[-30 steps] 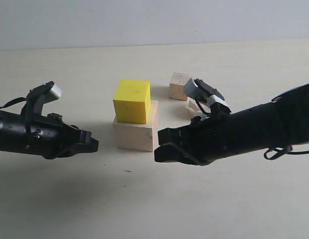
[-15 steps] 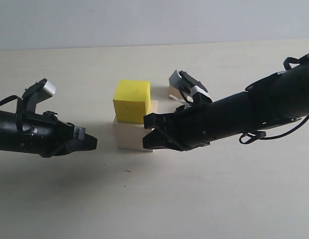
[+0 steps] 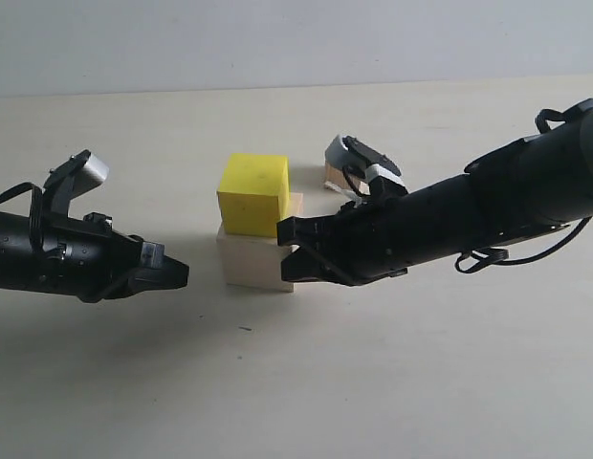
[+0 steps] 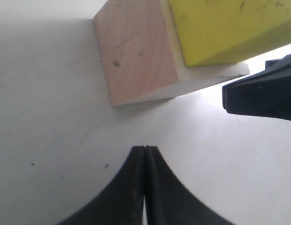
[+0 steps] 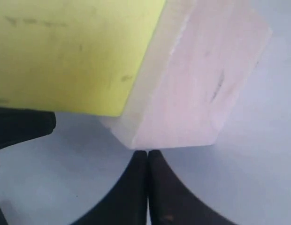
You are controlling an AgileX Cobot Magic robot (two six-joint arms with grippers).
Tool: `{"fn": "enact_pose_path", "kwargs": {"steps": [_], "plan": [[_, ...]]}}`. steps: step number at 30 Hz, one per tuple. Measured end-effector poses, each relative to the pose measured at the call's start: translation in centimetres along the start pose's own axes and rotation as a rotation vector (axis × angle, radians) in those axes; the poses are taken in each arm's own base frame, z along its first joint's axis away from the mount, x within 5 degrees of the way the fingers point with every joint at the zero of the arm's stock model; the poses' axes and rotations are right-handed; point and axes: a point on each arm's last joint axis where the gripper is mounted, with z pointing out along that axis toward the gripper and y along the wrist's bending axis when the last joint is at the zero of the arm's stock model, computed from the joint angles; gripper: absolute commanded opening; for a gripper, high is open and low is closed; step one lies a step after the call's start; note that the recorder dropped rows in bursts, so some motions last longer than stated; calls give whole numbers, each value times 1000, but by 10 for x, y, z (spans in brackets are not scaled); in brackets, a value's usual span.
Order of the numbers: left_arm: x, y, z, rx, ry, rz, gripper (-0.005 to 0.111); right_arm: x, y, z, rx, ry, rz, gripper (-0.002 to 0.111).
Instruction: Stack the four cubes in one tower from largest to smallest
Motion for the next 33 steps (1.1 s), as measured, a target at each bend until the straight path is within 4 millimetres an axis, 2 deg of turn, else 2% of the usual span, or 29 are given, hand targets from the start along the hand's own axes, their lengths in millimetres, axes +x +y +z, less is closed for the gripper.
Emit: {"fn": "enact_pose_path", "kwargs": {"steps": [13,25,33], "plan": [[0,-1,0,6,5,6,0,-8,2,0,13,-26,-20,0],[1,-1,0,14,7,10,0,-6,4,1,-21,-1,46,0],[1,-11,-1,118,7,14,0,-6,6,1,-43,-1,40,0]]}}
